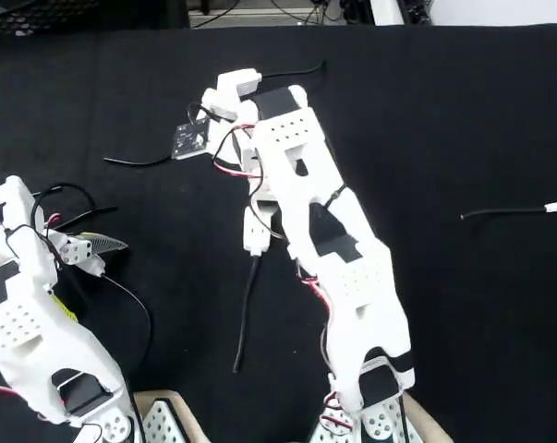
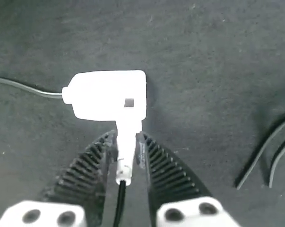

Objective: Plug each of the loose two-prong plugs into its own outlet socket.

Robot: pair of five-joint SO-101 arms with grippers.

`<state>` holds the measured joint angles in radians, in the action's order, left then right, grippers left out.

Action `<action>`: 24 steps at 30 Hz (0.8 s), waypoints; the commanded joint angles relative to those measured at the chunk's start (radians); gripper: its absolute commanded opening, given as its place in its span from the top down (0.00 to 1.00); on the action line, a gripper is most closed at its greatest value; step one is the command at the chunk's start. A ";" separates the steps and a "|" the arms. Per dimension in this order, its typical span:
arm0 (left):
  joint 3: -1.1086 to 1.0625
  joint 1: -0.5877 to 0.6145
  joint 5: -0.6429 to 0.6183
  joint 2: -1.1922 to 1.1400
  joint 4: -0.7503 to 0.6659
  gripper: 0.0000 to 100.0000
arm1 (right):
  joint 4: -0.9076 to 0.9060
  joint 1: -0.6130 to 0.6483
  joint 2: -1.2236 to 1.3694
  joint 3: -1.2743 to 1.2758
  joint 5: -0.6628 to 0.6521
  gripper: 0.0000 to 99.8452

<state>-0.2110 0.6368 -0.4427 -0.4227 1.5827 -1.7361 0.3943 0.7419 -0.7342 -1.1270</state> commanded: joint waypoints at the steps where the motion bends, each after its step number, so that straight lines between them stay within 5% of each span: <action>1: -0.001 -0.008 0.003 0.054 -0.009 0.46 | -0.025 0.023 -0.050 0.013 -0.003 0.99; 24: 0.004 -0.024 0.003 0.054 -0.009 0.46 | -0.021 0.233 0.179 -0.068 0.035 0.99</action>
<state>-0.2110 0.6291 -0.4427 -0.4227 1.5827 -1.7361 0.5585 0.8155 -0.7572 -1.1270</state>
